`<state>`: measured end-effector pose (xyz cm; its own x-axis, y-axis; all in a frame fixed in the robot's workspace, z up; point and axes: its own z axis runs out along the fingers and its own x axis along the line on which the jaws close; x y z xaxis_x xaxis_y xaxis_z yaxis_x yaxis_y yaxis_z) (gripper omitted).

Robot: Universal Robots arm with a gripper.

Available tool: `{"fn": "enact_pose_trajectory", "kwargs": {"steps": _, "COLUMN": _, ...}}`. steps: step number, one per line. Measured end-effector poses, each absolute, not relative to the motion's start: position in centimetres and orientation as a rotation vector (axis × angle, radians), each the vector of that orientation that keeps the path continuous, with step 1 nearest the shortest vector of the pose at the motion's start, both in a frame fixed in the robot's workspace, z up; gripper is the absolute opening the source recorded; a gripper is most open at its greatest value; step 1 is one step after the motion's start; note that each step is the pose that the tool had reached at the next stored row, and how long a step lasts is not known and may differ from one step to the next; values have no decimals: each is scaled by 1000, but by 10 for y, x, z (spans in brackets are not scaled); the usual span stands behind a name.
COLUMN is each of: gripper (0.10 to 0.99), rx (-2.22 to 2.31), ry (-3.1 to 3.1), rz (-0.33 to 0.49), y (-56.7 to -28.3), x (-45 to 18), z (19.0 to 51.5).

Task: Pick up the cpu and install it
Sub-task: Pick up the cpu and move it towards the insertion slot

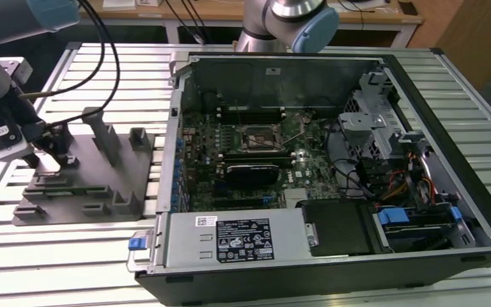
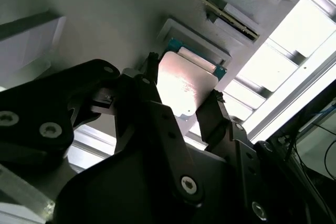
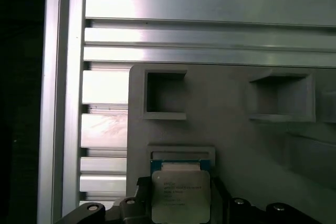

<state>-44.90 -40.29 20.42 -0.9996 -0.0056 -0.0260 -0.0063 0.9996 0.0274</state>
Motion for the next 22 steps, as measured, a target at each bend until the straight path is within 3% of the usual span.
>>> {"fn": "enact_pose_trajectory", "kwargs": {"steps": 22, "gripper": 541, "rx": -9, "ry": 3115, "rz": 43, "y": -403, "x": -449, "z": 242}}
